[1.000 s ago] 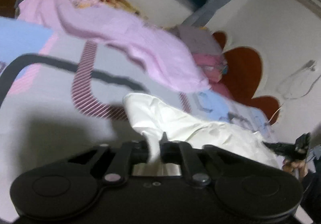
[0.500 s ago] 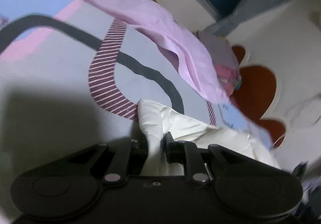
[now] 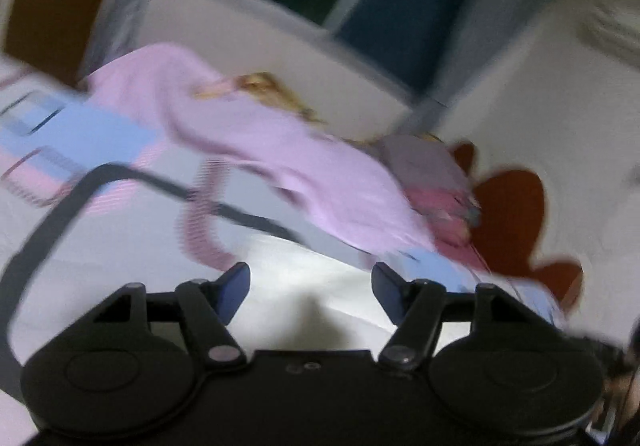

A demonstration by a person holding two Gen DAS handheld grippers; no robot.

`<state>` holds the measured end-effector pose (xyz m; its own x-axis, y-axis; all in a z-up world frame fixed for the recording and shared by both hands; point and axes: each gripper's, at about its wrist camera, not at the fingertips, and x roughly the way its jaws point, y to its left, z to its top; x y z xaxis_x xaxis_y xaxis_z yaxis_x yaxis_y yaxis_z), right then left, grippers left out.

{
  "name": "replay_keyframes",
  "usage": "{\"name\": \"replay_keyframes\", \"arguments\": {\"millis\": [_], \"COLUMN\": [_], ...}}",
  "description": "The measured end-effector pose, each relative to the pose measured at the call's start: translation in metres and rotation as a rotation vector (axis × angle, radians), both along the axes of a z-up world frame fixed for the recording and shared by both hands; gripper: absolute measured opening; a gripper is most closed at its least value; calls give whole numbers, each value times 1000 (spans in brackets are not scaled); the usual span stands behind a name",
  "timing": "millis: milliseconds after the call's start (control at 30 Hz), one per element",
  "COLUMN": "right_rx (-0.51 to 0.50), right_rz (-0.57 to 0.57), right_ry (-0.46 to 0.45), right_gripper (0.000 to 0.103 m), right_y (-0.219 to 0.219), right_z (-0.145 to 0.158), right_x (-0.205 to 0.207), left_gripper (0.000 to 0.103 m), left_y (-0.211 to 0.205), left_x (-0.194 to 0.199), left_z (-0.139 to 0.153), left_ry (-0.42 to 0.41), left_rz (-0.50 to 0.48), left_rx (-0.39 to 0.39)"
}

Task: Fold large clothes
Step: 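Lay the folded hem onto the jacket and open both tools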

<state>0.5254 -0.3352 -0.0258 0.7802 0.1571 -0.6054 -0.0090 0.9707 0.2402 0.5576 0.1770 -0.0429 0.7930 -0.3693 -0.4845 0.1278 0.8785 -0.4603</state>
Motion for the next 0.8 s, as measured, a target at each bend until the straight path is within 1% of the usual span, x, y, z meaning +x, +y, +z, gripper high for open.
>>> {"name": "replay_keyframes", "arguments": {"millis": [67, 133, 200, 233, 267, 300, 333, 400, 433, 500, 533, 600, 633, 700, 733, 800], "right_rx": [-21, -42, -97, -117, -129, -144, -158, -166, -181, -188, -182, -126, -104, -76, -70, -54], "right_rz": [76, 120, 150, 166, 176, 172, 156, 114, 82, 19, -22, -72, -95, -109, -109, -129], "right_ry": [-30, -50, -65, -67, -69, -66, -57, -26, -11, 6, 19, 26, 24, 10, 4, 22], "right_gripper": [76, 76, 76, 76, 76, 76, 76, 76, 76, 76, 76, 76, 76, 75, 65, 40], "right_y": [37, 67, 96, 105, 110, 109, 105, 87, 77, 49, 34, 9, 0, -9, -9, -10], "right_z": [5, 4, -5, -7, -13, -17, -22, -32, -36, -43, -45, -43, -41, -35, -34, -36], "right_x": [-9, -16, -23, -26, -29, -31, -35, -41, -45, -55, -62, -78, -87, -107, -114, -126], "left_gripper": [73, 74, 74, 74, 75, 77, 78, 81, 79, 79, 79, 79, 79, 79, 77, 71], "left_y": [-48, -89, -116, -130, -139, -141, -139, -125, -111, -84, -70, -46, -36, -28, -27, -21], "left_x": [-15, -26, -40, -44, -50, -53, -55, -60, -61, -73, -81, -98, -111, -135, -146, -166], "left_z": [7, 5, 0, -3, -5, -9, -13, -23, -29, -32, -34, -32, -30, -25, -25, -26], "left_ry": [-31, -55, -64, -74, -82, -79, -71, -39, -6, 6, 16, 43, 41, 32, 35, 61], "left_rz": [-61, -99, -143, -144, -144, -146, -141, -100, -66, -20, 24, 94, 132, 166, 184, 224], "left_rx": [95, 165, 223, 280, 334, 363, 375, 393, 390, 381, 399, 405, 390, 350, 323, 228]}}
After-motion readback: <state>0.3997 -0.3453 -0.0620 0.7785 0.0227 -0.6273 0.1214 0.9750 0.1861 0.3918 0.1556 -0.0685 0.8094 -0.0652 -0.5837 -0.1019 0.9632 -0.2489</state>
